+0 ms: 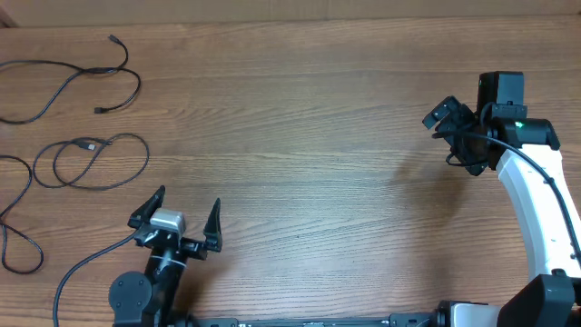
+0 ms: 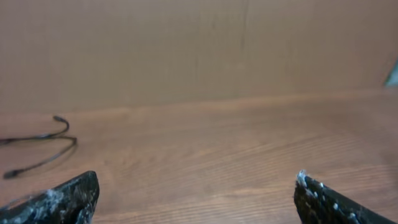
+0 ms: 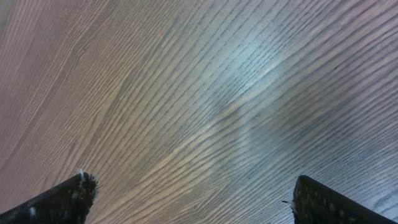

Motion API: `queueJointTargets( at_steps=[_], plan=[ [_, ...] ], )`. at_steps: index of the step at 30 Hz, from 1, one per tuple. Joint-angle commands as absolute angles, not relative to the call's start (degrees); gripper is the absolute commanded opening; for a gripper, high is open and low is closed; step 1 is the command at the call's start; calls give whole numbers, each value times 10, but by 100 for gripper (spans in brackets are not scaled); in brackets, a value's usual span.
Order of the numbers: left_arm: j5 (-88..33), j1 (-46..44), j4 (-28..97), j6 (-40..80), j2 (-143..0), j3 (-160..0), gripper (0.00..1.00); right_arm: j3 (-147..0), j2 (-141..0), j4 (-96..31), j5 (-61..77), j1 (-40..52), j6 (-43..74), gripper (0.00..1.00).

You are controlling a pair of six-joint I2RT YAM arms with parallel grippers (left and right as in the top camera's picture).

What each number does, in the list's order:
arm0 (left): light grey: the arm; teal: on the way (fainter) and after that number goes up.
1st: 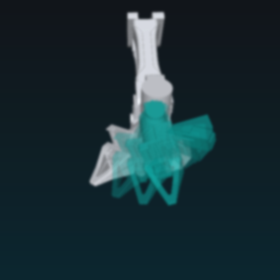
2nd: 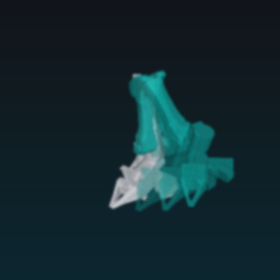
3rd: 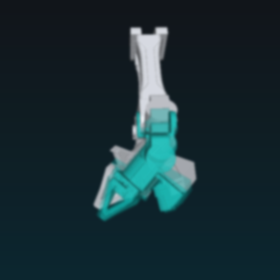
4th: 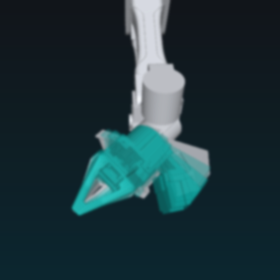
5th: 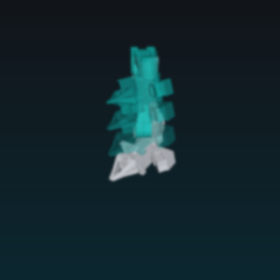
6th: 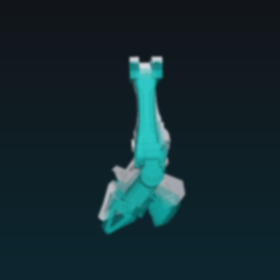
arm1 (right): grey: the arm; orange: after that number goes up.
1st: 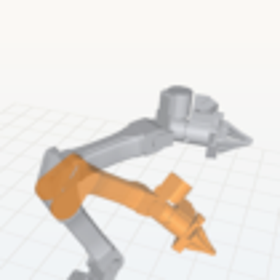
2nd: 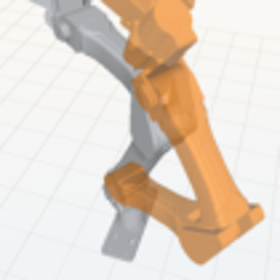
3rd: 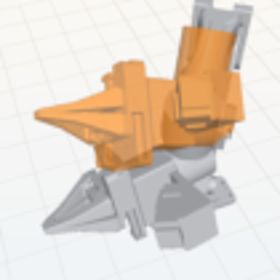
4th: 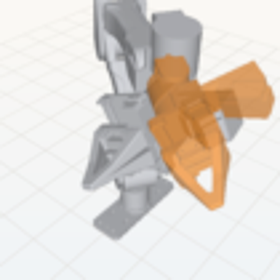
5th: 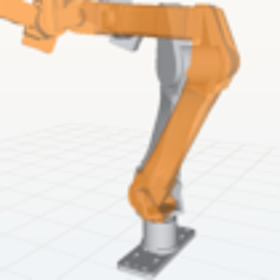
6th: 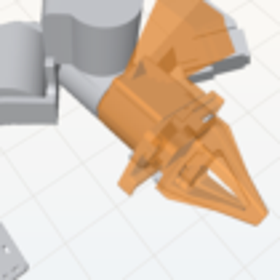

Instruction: Untangle cables

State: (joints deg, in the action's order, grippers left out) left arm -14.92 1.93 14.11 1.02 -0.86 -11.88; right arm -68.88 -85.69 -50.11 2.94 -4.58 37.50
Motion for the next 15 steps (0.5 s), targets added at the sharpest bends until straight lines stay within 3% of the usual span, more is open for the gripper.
queueJointTargets(
  at_steps=[1, 6, 15],
  plan=[
    [-145, 23, 79, 4, -2, -74, 99, -690, -849, -498, 25, -50, 374, 100],
    [-144, 23, -23, 4, -2, -2, 99, -690, -849, -498, 24, -50, 374, 100],
    [-103, 22, 37, 2, -2, -3, 99, -690, -849, -498, 25, -50, 374, 100]
  ],
)
